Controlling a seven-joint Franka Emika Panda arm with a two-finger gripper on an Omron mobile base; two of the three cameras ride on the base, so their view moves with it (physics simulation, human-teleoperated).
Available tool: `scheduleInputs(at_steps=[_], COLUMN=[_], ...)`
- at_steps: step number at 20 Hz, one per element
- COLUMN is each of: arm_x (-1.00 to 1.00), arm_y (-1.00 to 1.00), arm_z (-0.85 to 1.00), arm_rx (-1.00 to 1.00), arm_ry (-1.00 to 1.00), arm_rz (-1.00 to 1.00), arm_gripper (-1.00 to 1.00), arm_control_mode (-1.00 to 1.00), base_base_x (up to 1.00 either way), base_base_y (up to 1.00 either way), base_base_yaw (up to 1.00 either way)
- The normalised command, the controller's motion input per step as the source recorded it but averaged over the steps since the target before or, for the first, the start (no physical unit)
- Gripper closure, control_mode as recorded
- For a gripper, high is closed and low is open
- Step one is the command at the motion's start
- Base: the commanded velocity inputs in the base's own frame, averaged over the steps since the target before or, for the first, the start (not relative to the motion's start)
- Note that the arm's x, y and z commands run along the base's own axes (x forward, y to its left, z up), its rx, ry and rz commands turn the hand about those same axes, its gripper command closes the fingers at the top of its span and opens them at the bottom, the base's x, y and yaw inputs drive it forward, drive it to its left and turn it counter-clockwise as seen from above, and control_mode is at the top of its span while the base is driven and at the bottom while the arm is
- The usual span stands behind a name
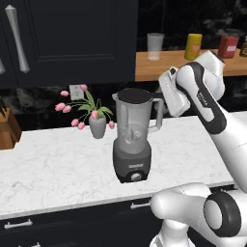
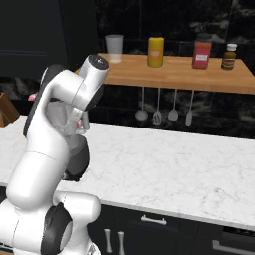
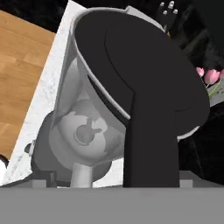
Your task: Close the lid blender by securely placing the lid on top.
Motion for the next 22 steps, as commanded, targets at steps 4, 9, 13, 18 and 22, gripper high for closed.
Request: scheduleInputs(at_steps=[4,9,13,18,22], arm_x=[-0.09,0.17,0.32,-0.11,-1.00], arm_y=[-0.44,-0.18,0.00,-0.26,-1.00], arm_z=[0.32,0.53,0.24,0.00,-0.01], arm_rx=[0.22,0.20,0.07,0.01,0.09], arm_ry=[-0.27,-0.27,-0.03,-0.01,-0.08], arm_rz=[-0.03,-0.11,-0.06,0.00,0.00], arm_gripper=[-1.00,-1.00,-1.00,-1.00,-1.00], arm_control_mode=[-1.00,-1.00,-1.00,-1.00,-1.00], base_base_x=[0.00,0.00,0.00,0.00,0.00], base_base_y=[0.00,0.00,0.00,0.00,0.00], base_base_yaw=[0.00,0.00,0.00,0.00,0.00])
